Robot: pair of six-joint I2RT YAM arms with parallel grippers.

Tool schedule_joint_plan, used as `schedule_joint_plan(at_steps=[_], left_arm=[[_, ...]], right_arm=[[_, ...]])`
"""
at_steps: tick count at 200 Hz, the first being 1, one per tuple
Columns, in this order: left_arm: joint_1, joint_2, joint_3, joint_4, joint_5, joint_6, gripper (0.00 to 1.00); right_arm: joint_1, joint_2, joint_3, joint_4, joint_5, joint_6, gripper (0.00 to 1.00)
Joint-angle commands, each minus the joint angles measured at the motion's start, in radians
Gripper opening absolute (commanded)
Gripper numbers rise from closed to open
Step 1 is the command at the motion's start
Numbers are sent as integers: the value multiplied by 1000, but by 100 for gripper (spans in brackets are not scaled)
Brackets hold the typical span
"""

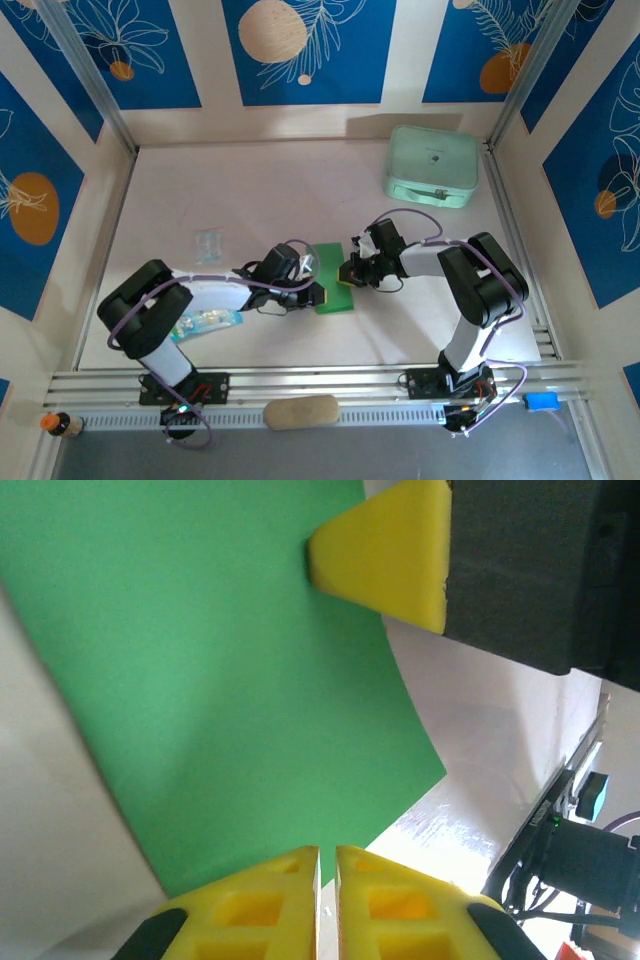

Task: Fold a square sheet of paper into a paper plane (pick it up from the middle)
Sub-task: First fold the square sheet of paper in half at the center of the table.

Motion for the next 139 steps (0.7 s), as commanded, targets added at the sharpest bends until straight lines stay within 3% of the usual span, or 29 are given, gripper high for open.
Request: schedule_joint_plan(at_steps=[1, 59, 139], left_arm=[[-11, 21, 14, 7, 9, -22, 11], [-27, 120, -11, -41, 39, -17, 2], [-37, 13, -79, -141, 2, 69, 2]], right_arm=[[0, 60, -48, -100, 112, 4, 0], [0, 57, -49, -100, 112, 4, 0], [-2, 61, -46, -105, 114, 4, 0]])
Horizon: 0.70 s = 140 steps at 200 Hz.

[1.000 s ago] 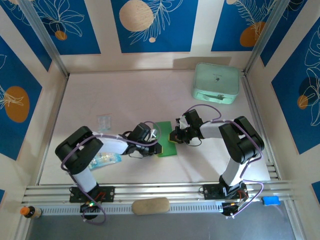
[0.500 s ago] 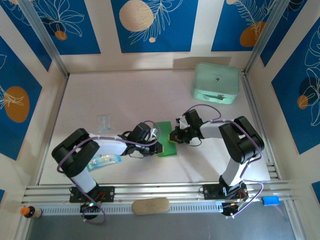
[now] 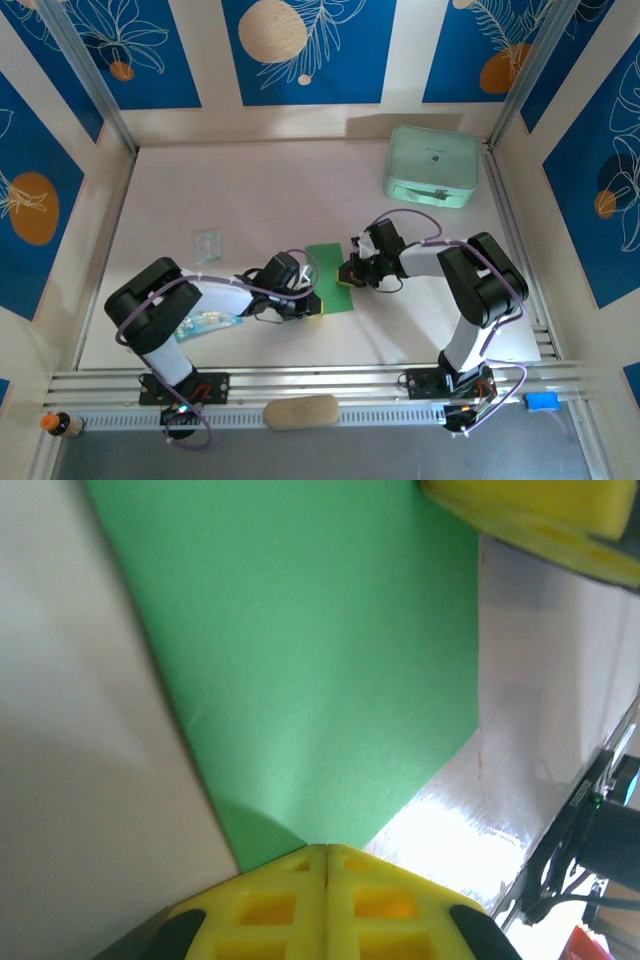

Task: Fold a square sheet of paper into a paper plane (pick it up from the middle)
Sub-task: First fold the square sheet of paper in half at the center of the table.

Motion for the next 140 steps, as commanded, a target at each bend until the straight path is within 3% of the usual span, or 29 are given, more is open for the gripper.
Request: schedule_joint_plan(at_steps=[1, 43, 87, 140], left_arm=[[-23, -23, -23, -158, -17, 72, 2], [-44, -56, 49, -312, -65, 161, 2], [-17, -146, 118, -319, -142, 147, 2], [75, 14, 161, -123, -20, 86, 3]], right_arm=[[-2, 60, -46, -106, 115, 0, 0], [-1, 58, -46, -108, 114, 0, 0], [0, 51, -46, -112, 112, -1, 0], [3, 53, -48, -107, 112, 3, 0]])
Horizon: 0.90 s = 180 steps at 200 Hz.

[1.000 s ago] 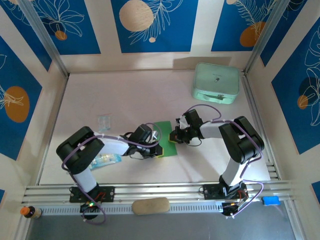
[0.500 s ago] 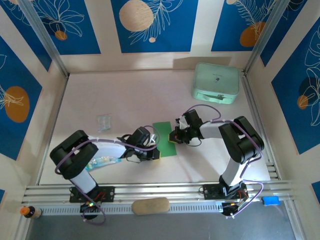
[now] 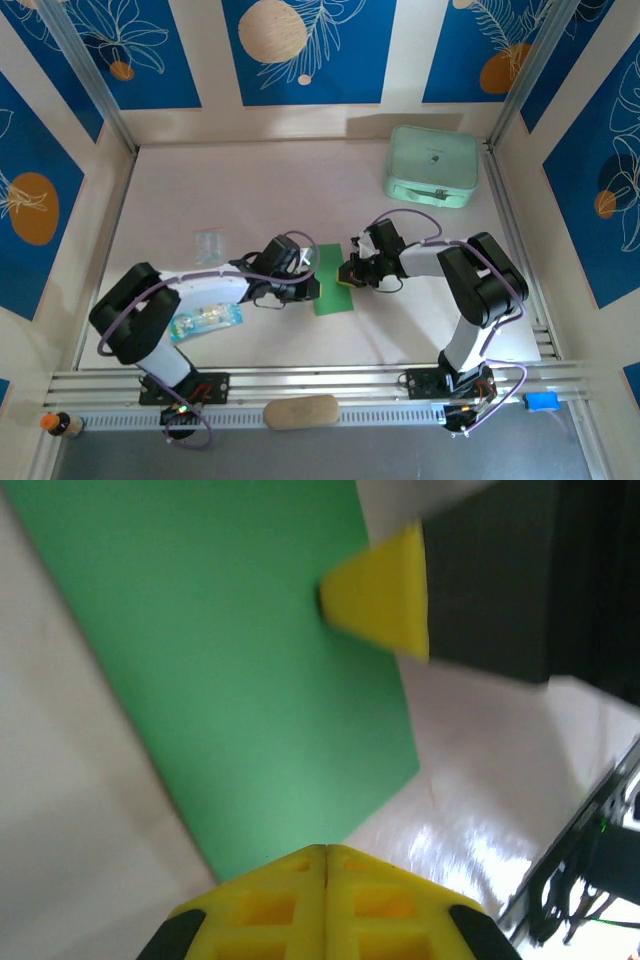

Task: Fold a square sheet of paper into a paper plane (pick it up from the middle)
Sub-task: First fold the square sheet of paper in half at the center of the table.

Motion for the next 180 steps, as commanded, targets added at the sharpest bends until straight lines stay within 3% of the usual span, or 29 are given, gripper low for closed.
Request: schedule_joint_plan(at_steps=[1, 37, 81, 125, 180], left_arm=[[23, 84, 15, 89, 65, -34, 3], [26, 164, -26, 145, 82, -63, 3], [24, 130, -75, 10, 45, 0, 3], [28, 97, 29, -67, 31, 41, 5], [69, 180, 151, -58, 54, 48, 7]], right_arm=[[2, 53, -48, -107, 112, 3, 0], [4, 51, -48, -109, 114, 3, 0], [5, 49, -50, -111, 117, 2, 0], [4, 50, -48, -113, 117, 1, 0], [4, 50, -49, -112, 117, 1, 0]])
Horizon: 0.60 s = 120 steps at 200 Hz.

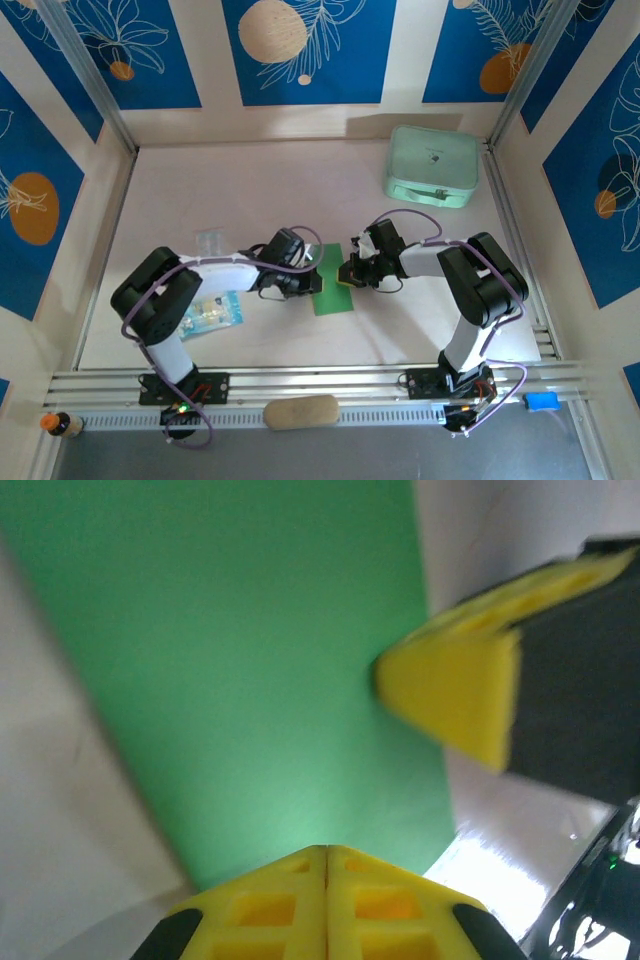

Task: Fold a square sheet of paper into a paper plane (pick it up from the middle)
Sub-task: First fold the square sheet of paper in half at the center of the table.

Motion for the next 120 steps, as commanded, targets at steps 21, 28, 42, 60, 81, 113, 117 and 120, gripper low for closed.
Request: schedule_joint_plan(at_steps=[21, 28, 42, 60, 81, 113, 117, 120], left_arm=[[34, 71, 49, -38, 4, 39, 7], [38, 78, 45, -40, -1, 43, 7], [44, 88, 34, -46, -6, 51, 7], [48, 91, 13, -46, -10, 55, 7], [51, 88, 5, -49, -9, 57, 7], [62, 76, 44, -59, 14, 60, 7], [65, 76, 50, -56, 20, 59, 7], [67, 76, 54, -55, 24, 59, 7]], right_arm=[[4, 49, -47, -116, 118, -2, 0], [4, 49, -47, -115, 118, -2, 0], [4, 49, -48, -116, 118, -2, 0], [3, 47, -49, -115, 120, 0, 0], [3, 47, -49, -116, 120, -2, 0], [3, 47, -49, -116, 119, -2, 0], [1, 48, -50, -115, 118, -2, 0], [1, 47, -49, -117, 118, -2, 0]])
